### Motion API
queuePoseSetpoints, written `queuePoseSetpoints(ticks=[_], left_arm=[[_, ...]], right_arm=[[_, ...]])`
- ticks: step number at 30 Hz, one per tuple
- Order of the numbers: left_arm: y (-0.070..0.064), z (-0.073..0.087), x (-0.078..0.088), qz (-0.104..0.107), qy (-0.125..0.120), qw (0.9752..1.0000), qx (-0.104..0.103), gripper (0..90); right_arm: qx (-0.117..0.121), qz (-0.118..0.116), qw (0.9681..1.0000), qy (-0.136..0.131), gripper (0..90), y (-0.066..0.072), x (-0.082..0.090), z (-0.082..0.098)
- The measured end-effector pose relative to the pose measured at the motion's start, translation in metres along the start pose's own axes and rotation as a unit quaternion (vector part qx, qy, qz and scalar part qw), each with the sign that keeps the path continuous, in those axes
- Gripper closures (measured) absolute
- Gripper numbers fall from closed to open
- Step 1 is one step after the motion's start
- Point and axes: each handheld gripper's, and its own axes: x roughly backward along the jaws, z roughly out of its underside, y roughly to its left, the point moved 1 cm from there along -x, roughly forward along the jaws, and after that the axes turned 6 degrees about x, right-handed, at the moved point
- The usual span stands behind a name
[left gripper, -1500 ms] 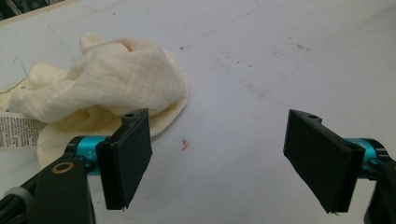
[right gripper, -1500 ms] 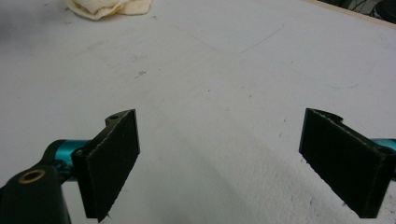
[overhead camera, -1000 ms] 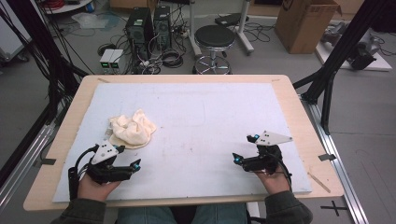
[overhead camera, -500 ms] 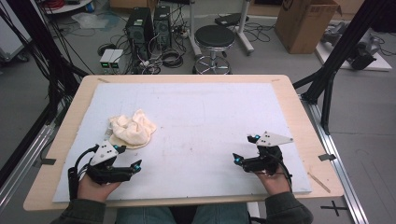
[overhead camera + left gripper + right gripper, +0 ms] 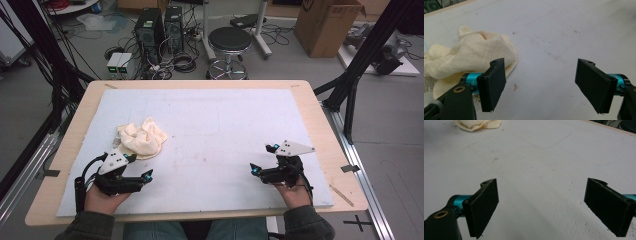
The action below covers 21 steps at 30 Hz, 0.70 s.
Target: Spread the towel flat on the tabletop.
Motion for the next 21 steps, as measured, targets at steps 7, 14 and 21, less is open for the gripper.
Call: queuePoseSetpoints(ticks=[7, 14, 21], left_arm=[[0.008, -0.016, 0.000, -0.009, 0.001, 1.0000, 0.003, 25.3], [0.017, -0.031, -0.003, -0.009, -0.003, 0.9999, 0.010, 25.7], [0.034, -0.050, -0.010, 0.002, -0.006, 0.9998, 0.017, 25.6]], right_arm=[[0.004, 0.001, 1.0000, -0.001, 11.6, -0.002, -0.001, -0.002], [0.003, -0.005, 0.9999, -0.010, 11.6, -0.002, -0.001, -0.004], [0.004, -0.006, 0.9999, -0.013, 11.6, -0.003, -0.001, -0.004]])
